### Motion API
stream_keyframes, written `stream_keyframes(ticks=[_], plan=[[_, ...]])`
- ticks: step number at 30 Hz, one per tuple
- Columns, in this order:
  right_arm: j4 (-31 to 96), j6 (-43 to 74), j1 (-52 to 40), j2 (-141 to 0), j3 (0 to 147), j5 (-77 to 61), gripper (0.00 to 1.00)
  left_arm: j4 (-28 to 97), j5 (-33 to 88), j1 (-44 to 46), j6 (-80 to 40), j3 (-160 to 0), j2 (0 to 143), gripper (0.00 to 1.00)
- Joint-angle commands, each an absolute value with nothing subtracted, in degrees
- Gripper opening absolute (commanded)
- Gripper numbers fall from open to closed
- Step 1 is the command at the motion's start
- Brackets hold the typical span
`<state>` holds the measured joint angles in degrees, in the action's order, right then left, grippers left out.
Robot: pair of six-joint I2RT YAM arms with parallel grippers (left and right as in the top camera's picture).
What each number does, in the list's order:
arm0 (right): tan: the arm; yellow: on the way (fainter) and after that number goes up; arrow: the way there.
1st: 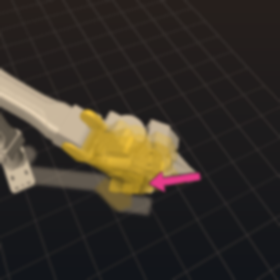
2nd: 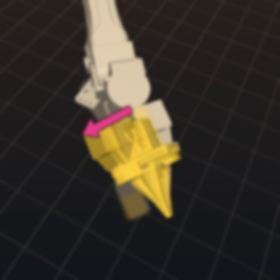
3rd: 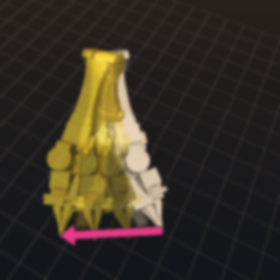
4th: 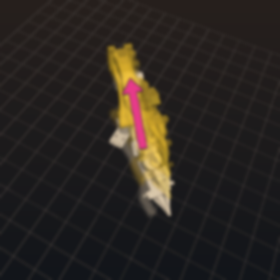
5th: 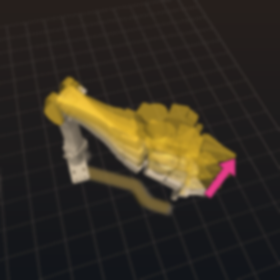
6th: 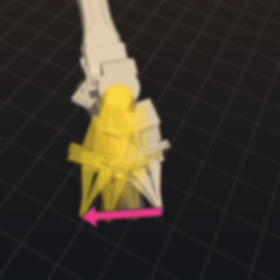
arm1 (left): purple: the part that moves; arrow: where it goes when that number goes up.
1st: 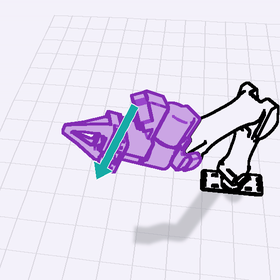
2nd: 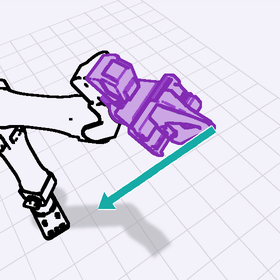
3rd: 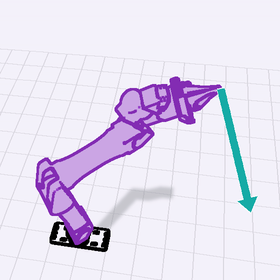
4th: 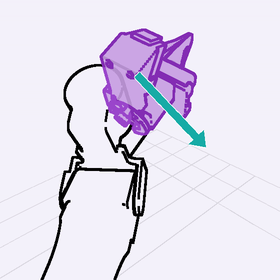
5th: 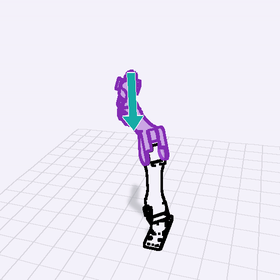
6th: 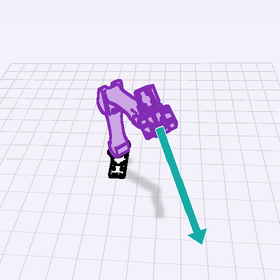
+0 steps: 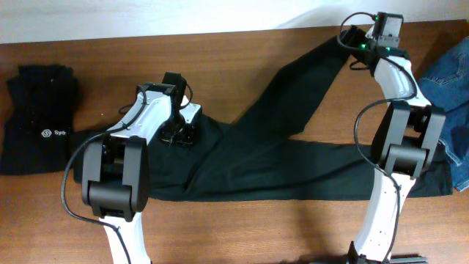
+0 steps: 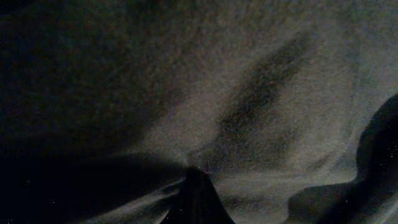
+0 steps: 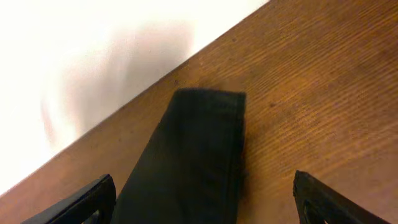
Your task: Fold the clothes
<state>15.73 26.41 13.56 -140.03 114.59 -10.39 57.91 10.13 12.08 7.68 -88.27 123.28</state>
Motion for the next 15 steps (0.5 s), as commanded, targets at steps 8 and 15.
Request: stream_keyframes(ticks=[8, 15], plan=[[8.93, 34.61, 17.72, -144.57, 114.67, -16.53, 0.85, 58.08, 10.11, 11.84, 7.31, -87.26, 125.14, 0.01], [3.05, 38.48, 18.02, -147.37, 114.67, -23.20, 0.82, 58.06, 10.09, 11.84, 7.31, -87.24, 125.14, 0.01]])
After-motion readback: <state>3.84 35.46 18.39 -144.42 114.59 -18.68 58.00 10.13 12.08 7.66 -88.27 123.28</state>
